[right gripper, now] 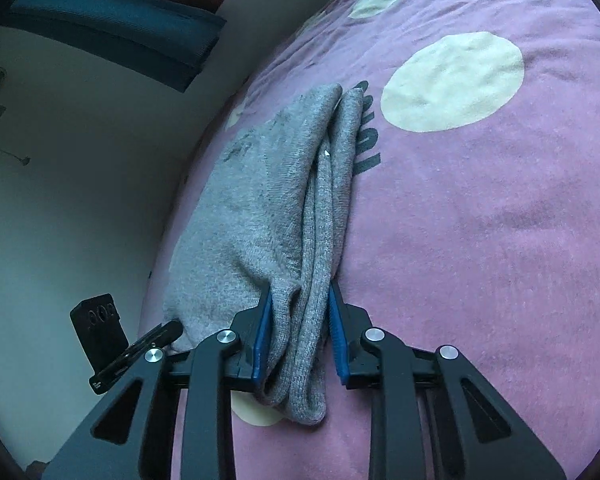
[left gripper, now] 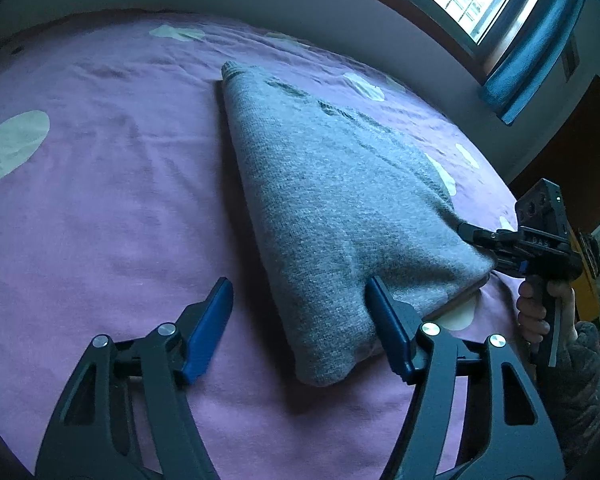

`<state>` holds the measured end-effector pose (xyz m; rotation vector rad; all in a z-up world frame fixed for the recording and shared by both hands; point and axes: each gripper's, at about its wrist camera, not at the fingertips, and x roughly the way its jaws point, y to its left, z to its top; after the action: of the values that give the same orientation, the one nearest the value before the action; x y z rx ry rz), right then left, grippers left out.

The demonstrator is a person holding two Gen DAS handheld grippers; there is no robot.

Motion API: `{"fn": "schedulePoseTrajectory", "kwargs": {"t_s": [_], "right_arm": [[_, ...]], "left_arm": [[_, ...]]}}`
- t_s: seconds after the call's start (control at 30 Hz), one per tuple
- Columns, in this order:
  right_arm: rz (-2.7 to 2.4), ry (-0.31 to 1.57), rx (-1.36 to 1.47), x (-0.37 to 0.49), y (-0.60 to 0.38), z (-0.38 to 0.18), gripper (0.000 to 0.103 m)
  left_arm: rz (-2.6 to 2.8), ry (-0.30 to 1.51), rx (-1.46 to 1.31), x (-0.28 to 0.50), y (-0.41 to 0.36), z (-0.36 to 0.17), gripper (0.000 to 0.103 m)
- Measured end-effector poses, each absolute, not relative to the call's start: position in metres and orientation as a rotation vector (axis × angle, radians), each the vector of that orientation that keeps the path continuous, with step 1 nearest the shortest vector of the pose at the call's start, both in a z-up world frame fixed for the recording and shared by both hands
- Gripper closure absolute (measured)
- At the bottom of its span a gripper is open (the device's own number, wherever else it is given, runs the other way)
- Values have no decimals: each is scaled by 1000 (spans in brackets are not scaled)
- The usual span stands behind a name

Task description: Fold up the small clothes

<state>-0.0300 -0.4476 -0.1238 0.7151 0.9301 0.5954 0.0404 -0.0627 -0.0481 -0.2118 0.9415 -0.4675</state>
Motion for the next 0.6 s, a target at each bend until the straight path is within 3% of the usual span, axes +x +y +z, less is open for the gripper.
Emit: {"fn": "schedulePoseTrajectory", "kwargs": {"t_s": [0.2, 0.3, 0.37, 0.53, 0.6], "right_arm": [[577, 919, 720, -39, -450, -123, 75], [564, 907, 717, -47, -450, -121, 70], [545, 900, 706, -55, -450, -119, 64], [518, 879, 684, -74, -451, -111, 36], [495, 882, 639, -81, -444, -107, 30]], "left_arm": [[-466, 942, -214, 40, -63, -48, 35], [-464, 936, -219, 39, -63, -47, 34], [-463, 930, -244, 37, -60, -47, 33], [-409, 915, -256, 28, -55, -43, 23], [-366, 903, -224, 21, -56, -40, 21]]}}
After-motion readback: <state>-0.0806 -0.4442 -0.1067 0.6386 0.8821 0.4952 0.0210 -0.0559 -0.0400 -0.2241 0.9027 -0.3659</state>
